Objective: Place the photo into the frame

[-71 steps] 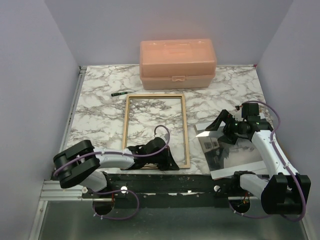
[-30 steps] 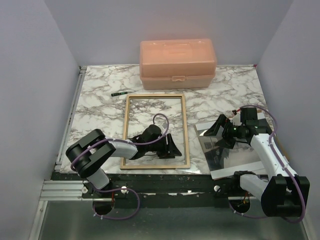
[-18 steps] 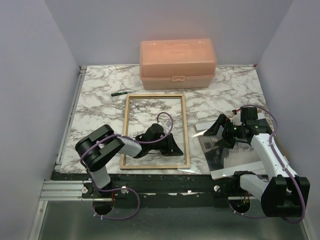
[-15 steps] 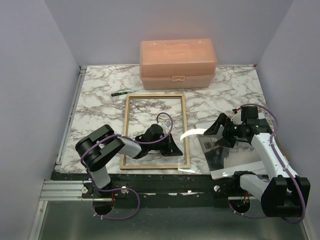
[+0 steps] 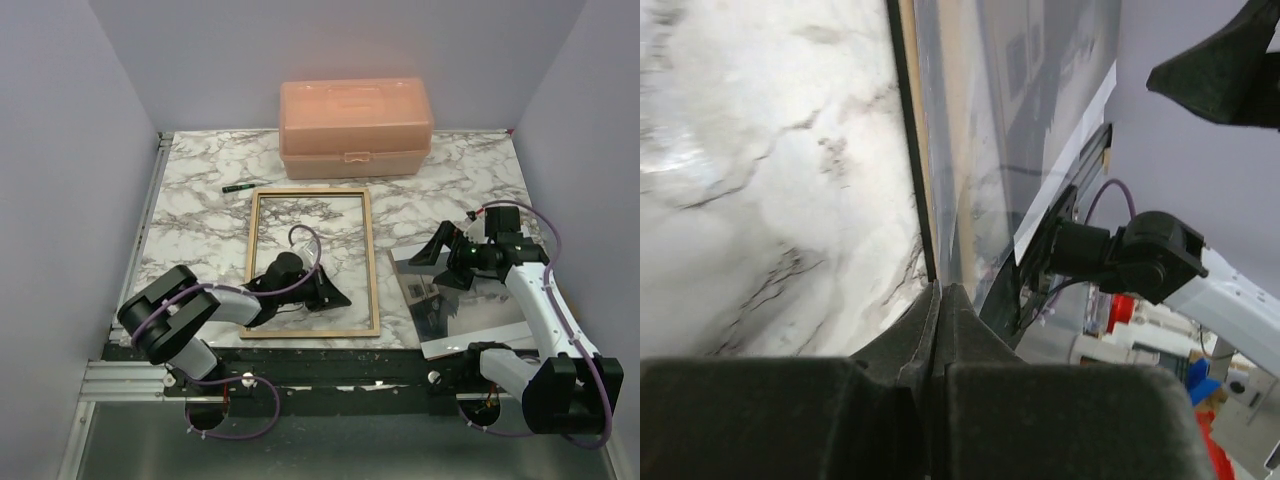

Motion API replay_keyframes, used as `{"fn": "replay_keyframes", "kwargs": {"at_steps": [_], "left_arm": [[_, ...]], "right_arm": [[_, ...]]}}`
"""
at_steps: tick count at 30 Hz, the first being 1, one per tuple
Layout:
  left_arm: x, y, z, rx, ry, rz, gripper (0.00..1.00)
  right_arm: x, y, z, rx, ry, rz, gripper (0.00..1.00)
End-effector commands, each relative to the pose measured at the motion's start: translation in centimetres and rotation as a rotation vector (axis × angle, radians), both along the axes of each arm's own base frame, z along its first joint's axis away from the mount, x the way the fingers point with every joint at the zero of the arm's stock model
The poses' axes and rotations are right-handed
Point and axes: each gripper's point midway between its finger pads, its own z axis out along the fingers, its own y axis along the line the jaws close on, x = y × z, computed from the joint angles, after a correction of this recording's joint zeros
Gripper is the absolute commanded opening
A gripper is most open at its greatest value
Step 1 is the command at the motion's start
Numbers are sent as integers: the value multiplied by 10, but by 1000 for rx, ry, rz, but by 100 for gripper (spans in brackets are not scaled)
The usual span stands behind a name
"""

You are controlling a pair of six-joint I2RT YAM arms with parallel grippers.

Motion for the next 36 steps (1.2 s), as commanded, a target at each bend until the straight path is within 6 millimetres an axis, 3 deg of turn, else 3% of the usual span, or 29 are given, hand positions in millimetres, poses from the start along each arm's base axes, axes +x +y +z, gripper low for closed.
{"fn": "replay_keyframes", "kwargs": {"at_steps": [1,13,17,22,27,34,36], "left_arm": [[13,30,-1,12,-15,128,0],[20,98,4,48,-43,367,0],[25,125,8,101,-71,489,0],[26,144,13,137,-82,570,0],[30,150,13,117,-39,643,0],[41,138,24,127,-56,607,0],[42,133,24,154,-47,574,10]], "right_arm": [[3,1,14,5,-32,25,100],[3,13,23,92,-86,44,100],[-1,14,19,95,-75,38,100],[-8,14,9,102,-36,30,100],[-14,16,3,120,-19,4,100],[-32,18,-19,138,58,-17,100],[-38,17,-28,136,92,-17,100]]}}
